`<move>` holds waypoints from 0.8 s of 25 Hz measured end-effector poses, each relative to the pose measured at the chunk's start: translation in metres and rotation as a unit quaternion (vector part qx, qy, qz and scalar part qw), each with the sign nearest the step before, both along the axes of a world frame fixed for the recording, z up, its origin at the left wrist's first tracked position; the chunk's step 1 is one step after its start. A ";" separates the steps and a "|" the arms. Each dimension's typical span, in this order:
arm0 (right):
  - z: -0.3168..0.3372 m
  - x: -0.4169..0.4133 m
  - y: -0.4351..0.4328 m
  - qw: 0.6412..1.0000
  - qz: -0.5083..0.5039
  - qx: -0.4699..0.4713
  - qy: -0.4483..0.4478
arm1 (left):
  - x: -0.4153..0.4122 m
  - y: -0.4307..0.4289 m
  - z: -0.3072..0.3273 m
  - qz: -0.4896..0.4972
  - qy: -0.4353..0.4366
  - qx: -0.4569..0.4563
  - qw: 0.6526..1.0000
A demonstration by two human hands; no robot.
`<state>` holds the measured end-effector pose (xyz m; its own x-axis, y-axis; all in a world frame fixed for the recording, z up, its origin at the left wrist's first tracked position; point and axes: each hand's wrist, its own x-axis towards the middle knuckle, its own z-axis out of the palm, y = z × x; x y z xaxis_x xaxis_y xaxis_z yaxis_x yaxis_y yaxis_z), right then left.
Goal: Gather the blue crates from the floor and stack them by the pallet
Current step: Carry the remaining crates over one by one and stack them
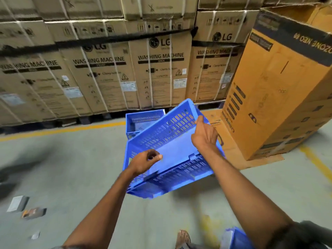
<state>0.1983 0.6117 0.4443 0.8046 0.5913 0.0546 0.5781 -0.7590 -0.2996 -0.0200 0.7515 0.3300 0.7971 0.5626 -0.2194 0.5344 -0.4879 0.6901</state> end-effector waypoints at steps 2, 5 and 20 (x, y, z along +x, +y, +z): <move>0.006 0.014 0.030 0.999 0.030 0.012 -0.041 | 0.018 0.029 -0.026 0.113 0.013 0.029 0.993; 0.019 0.035 0.067 0.994 0.072 0.017 -0.079 | 0.034 0.068 -0.068 0.246 0.097 -0.009 0.964; 0.016 0.188 0.271 0.993 0.036 -0.080 -0.081 | 0.089 0.318 -0.077 0.387 0.162 -0.015 0.908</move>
<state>0.3865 0.8824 0.4601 0.7484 0.6583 0.0809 0.6632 -0.7443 -0.0780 0.0686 1.0693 0.2534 0.0566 0.9166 -0.3958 0.8861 0.1366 0.4429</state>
